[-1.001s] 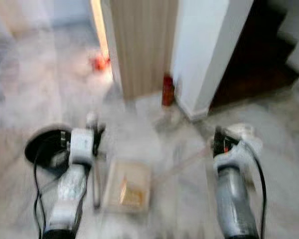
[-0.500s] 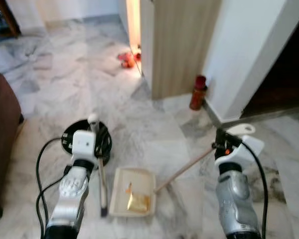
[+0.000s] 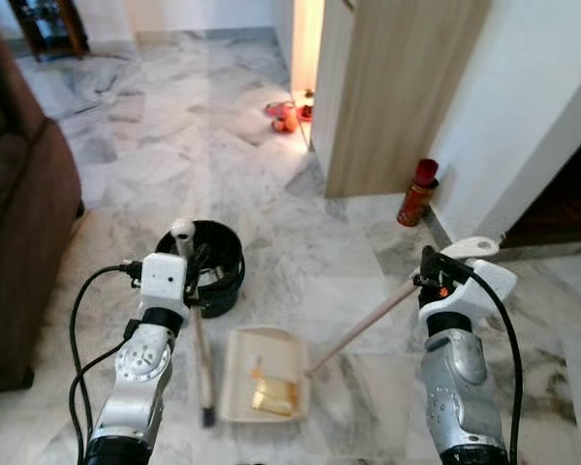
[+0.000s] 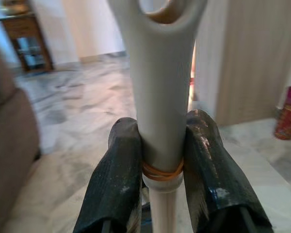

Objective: Sweep floor

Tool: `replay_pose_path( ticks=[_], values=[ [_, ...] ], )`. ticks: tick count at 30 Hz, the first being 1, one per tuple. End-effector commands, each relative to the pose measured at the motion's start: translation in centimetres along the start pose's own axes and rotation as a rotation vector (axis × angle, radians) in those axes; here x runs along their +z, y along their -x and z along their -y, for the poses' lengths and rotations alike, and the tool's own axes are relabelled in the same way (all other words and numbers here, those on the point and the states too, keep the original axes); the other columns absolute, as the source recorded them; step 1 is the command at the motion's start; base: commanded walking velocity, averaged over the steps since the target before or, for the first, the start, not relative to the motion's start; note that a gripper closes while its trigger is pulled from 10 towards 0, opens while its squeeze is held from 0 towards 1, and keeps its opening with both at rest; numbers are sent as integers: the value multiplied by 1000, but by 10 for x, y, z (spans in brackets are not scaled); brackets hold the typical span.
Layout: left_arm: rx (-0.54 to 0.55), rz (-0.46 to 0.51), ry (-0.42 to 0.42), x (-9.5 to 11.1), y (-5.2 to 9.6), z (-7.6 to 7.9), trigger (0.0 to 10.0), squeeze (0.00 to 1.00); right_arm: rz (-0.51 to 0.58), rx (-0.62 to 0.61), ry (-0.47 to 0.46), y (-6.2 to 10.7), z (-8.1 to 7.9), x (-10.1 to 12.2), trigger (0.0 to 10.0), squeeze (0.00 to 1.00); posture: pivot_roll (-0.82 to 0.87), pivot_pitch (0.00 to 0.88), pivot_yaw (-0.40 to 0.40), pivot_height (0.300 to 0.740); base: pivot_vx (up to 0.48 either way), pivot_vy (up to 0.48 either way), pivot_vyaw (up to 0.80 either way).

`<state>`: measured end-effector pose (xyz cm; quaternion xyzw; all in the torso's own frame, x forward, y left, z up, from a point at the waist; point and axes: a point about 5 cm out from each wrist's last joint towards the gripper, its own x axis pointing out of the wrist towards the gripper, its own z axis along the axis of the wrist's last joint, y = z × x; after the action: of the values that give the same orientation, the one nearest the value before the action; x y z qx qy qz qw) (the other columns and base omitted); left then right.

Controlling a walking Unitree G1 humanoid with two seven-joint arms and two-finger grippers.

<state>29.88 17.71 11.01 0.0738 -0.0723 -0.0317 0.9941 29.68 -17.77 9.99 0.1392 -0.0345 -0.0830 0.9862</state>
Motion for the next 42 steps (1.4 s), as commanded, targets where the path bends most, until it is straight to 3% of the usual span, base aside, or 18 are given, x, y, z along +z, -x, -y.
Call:
replay_pose_path(
  ticks=[1,8,27,42],
  values=[
    [10,30,-11,6,-2,-2,10000,0,35,16,-38,-2,-6,7,10000,0,10,70,-13,740,0,0,438],
    [13,28,-7,6,-2,-2,10000,0,35,17,-40,-2,-6,7,10000,0,10,70,-13,740,0,0,459],
    [22,17,-16,4,-2,-4,10000,0,32,11,-52,-2,-5,7,10000,0,9,73,-16,740,0,0,0],
    [30,2,-23,3,-2,-5,10000,0,37,23,-51,-2,-7,8,10000,0,9,78,-16,740,355,0,108]
  ],
)
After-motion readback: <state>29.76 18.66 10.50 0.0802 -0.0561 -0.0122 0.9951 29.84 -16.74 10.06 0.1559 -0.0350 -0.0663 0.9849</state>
